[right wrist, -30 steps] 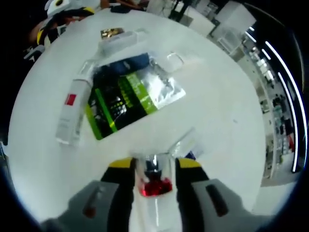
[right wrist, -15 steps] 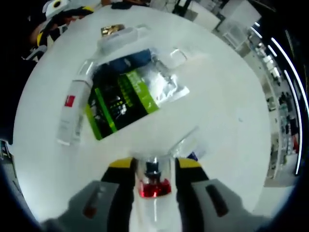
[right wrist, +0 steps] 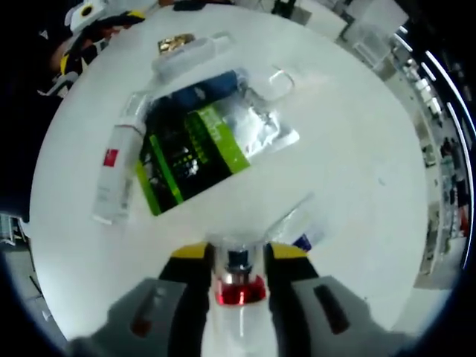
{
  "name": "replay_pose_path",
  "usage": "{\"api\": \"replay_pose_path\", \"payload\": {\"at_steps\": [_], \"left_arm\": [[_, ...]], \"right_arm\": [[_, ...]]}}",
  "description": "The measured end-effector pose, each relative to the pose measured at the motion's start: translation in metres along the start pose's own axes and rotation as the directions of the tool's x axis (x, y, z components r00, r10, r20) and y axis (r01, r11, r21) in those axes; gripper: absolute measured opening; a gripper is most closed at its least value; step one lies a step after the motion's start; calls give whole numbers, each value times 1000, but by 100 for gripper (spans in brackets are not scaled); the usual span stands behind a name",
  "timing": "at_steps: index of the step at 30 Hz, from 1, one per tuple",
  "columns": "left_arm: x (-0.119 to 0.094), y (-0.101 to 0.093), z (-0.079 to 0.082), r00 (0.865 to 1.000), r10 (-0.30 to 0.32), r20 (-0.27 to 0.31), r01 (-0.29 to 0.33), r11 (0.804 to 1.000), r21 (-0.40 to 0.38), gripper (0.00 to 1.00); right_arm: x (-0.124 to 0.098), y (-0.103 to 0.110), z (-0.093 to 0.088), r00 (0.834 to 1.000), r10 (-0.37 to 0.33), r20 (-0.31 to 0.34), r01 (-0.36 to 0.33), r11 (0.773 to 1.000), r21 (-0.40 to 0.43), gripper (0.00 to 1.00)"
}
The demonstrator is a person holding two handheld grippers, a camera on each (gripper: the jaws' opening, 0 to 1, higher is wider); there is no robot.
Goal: Arrange the skincare products in the storage area until every visible bottle or jar stands upright without overlapping.
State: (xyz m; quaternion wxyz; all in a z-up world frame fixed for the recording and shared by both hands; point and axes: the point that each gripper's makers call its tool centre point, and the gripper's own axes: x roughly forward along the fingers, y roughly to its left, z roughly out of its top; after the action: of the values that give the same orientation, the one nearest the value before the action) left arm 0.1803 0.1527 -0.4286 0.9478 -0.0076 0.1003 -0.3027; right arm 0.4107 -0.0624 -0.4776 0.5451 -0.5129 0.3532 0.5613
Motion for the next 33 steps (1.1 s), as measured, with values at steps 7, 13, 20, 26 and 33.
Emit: {"api": "replay_pose_path", "payload": {"at_steps": [7,13,20,26,33], "left_arm": [[0,-1,1,1000,-5,-2,5,1000,2,100],[1,0,2,1000,-7,-4,7,1000,2,100],[0,0,-1,1000,-4,-6,4,1000,-3,100],[0,1,-2,1000,0,-6,0,1000,-5,100],[-1,1,-2,1000,3,-8,-3,1000,-3,100]], "right_arm": [[0,2,0,999,38,-12,-37,999,10,29],[1,-2,0,998,57,-17,-56,998,8,29],[2,-3,-1,997,74,-14,-74,997,6,28],[1,-3,-2,998,56,-3,-56,998,16,26],[0,-5,-2,999,29,16,-30,998,53,25]]}}
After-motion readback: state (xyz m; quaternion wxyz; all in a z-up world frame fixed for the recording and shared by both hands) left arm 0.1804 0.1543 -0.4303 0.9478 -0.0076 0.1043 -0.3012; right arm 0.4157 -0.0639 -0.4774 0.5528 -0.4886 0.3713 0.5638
